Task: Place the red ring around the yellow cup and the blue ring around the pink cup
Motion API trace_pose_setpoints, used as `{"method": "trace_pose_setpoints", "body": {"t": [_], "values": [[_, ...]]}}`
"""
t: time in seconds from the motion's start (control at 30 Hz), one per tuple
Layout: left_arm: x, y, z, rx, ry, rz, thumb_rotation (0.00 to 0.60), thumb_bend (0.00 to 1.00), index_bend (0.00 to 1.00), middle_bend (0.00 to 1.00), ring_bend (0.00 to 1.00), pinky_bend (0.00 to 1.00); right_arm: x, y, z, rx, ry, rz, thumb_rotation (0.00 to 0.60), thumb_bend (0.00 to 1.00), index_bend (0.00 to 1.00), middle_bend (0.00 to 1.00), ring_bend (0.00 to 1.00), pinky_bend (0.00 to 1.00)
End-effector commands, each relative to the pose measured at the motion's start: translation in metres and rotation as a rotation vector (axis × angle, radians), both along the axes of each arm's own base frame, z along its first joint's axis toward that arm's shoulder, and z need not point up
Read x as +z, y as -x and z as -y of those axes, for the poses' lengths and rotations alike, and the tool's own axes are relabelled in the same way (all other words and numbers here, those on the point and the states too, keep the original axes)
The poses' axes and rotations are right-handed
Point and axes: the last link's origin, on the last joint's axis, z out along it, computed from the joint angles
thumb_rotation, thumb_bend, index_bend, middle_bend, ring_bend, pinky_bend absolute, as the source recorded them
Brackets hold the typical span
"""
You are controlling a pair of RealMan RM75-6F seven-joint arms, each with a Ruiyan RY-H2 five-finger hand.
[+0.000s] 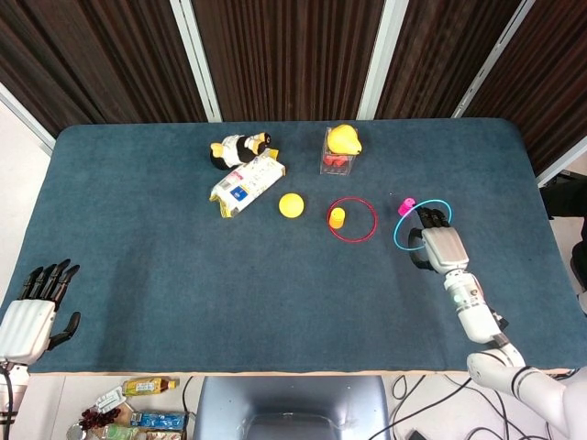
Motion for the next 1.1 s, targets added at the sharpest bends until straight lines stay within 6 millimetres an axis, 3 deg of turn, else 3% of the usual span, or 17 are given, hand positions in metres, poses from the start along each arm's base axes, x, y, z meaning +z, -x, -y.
{"method": "trace_pose_setpoints", "body": {"t": [0.03,0.23,0.57,0.77,0.87,0.97,1.1], "values": [[0.0,0.0,-0.001,0.003,-0.001,0.0,0.6,0.43,0.0,0.0,0.0,0.06,-0.003,-0.005,0.019,-0.023,0.005,-0.01,0.6,0.49,0.75,0.12,0.0,0.0],[-0.001,0.002,-0.003,0.014,0.002,-0.001,0.6,0.43,0.0,0.0,0.0,0.06,-0.012,-0.011,0.035,-0.033,-0.015,-0.033,0.6,0.49,0.74,0.12,0.0,0.0],[0.001,0.002,-0.003,0.022,0.0,0.001,0.6,0.43,0.0,0.0,0.0,0.06,-0.016,-0.013,0.039,-0.04,-0.024,-0.043,0.6,0.49,0.4,0.1,0.0,0.0],[0.002,0.002,-0.002,0.019,-0.004,0.002,0.6,0.43,0.0,0.0,0.0,0.06,-0.01,-0.011,0.033,-0.021,-0.008,-0.034,0.6,0.49,0.35,0.1,0.0,0.0],[0.003,0.001,-0.001,0.016,-0.009,0.004,0.6,0.43,0.0,0.0,0.0,0.06,-0.001,-0.012,0.021,0.024,0.02,-0.009,0.6,0.49,0.34,0.1,0.0,0.0],[0.003,0.001,0.0,0.013,-0.014,0.005,0.6,0.43,0.0,0.0,0.0,0.06,0.016,-0.012,-0.008,0.093,0.072,0.037,0.6,0.49,0.29,0.08,0.0,0.0],[0.003,0.0,-0.001,0.008,-0.014,0.006,0.6,0.43,0.0,0.0,0.0,0.06,0.041,-0.005,-0.076,0.124,0.096,0.047,0.6,0.48,0.13,0.02,0.0,0.0]]}}
